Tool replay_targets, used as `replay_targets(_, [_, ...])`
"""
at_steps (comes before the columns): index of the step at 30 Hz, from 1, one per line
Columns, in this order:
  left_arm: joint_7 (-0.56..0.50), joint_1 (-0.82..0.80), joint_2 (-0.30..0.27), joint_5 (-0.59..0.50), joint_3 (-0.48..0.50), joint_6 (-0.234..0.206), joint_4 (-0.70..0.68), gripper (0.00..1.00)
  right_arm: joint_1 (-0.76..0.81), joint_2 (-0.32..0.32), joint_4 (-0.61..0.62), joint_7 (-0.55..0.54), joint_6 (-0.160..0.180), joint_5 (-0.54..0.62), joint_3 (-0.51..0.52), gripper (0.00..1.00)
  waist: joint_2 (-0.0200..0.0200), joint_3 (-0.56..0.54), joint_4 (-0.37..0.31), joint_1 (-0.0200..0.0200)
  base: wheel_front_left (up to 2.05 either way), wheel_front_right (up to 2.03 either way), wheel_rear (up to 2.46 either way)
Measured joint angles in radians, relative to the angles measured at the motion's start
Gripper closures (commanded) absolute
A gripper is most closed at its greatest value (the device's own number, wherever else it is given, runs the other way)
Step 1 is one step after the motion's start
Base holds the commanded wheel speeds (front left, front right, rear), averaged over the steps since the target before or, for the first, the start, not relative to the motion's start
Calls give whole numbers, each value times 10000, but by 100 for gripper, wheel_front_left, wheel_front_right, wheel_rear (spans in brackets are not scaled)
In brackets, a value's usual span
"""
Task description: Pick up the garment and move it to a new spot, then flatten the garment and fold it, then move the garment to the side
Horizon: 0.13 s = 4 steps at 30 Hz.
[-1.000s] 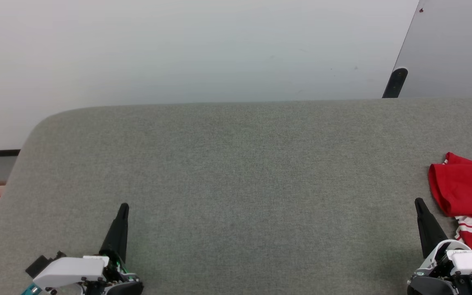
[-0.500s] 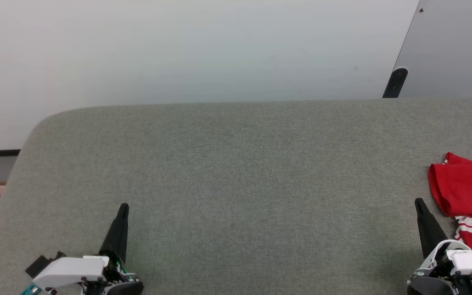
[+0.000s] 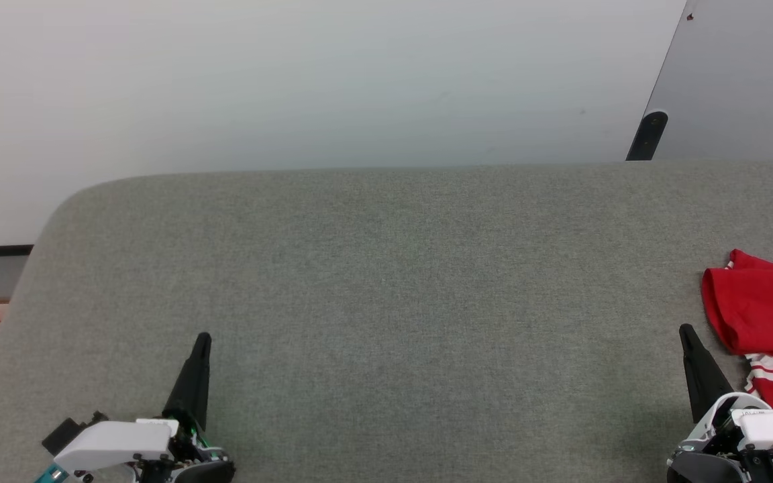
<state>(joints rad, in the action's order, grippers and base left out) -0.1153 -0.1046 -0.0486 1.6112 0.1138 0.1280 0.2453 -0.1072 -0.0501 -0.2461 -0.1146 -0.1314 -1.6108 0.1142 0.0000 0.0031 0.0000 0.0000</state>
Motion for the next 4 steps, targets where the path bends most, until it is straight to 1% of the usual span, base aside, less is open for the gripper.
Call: replay_targets(4, [2, 0, 0, 0, -4, 0, 0, 100, 0, 0, 0, 0, 0, 0, 0, 100, 0, 0, 0, 0, 0, 0, 0])
